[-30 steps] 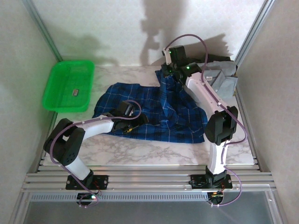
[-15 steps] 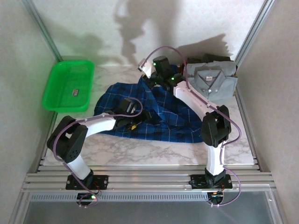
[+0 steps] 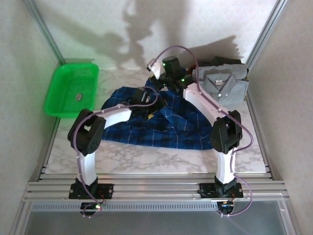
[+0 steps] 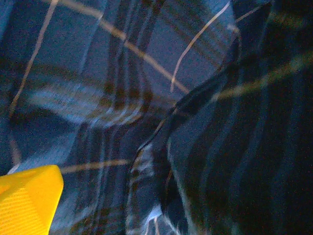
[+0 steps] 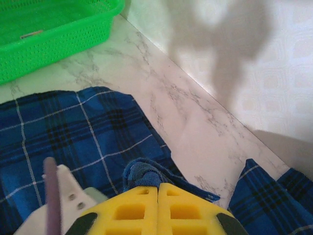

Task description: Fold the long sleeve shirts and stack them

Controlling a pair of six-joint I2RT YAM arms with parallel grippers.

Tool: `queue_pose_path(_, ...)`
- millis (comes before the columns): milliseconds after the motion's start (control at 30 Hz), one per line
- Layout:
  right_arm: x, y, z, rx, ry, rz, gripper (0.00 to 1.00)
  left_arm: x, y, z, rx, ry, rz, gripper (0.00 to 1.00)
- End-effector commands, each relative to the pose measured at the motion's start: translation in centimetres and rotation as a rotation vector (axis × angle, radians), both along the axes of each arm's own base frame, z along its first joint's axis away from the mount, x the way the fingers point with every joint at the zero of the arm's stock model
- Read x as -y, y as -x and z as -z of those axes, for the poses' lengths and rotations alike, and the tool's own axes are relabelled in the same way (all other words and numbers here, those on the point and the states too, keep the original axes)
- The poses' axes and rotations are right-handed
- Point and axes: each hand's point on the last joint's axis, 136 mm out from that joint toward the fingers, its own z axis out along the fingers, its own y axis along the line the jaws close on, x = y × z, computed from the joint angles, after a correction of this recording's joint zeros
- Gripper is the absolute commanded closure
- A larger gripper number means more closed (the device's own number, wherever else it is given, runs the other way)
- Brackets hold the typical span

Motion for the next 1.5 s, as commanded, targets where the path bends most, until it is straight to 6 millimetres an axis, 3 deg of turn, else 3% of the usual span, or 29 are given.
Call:
queue_pose_path(0,1.6,-0.6,-0.9,-0.047,-0.053,0.106,0.86,0.7,-1.6,-0.8,-0.002,0.031,0.008,0.09)
queue_pose_path(133,4.7,-0.3,-2.9,-0.084,-0.134,0.228,0.62,1.4,-3.1,-1.2,-0.021,0.094,-0.016,0.45)
queue_pose_path(267,8.5,1.6,-3.3,-0.124,-0.155,0.356,0.53,2.0,-4.4,-1.5,-0.024,0.098,-0.022,0.60)
queue_pose_path(400,11.9,6.1,-1.7,-0.231,-0.165,0.458,0.51,2.4,-6.1,-1.2,-0.019,0.087,-0.026,0.84)
queue_pose_path(467,13.1,8.8,0.4,-0.310,-0.156,0.480,0.51,2.3,-7.0,-0.9,-0.031,0.086,-0.035,0.89)
queue_pose_path(633,15.8,14.7,6.1,-0.474,-0.169,0.554,0.53,2.5,-9.7,-1.5,-0.015,0.087,-0.063,0.85)
queue_pose_path(767,16.7,16.9,9.3,-0.590,-0.194,0.627,0.59,3.6,-11.4,-1.8,0.005,0.111,-0.065,0.83)
queue_pose_path(867,16.6,17.3,11.8,-0.700,-0.207,0.704,0.65,3.2,-13.1,-2.1,0.029,0.118,-0.084,0.82)
queue_pose_path(967,17.6,17.1,14.8,-0.746,-0.158,0.819,0.69,0.8,-14.9,-3.7,0.081,0.078,-0.130,0.77)
queue_pose_path(1067,18.1,16.2,17.1,-0.762,-0.128,0.890,0.68,-2.6,-16.4,-5.0,0.133,0.012,-0.177,0.47)
queue_pose_path(1133,18.5,16.0,18.4,-0.777,-0.100,0.924,0.66,-3.6,-16.8,-5.4,0.159,-0.024,-0.168,0.34)
queue_pose_path(1300,18.8,16.8,21.3,-0.837,-0.080,0.970,0.63,-2.5,-16.7,-3.9,0.129,-0.040,-0.087,0.21)
queue_pose_path(1467,19.1,17.4,22.5,-0.841,-0.063,0.965,0.62,-1.0,-15.7,-1.1,0.032,-0.034,-0.052,0.19)
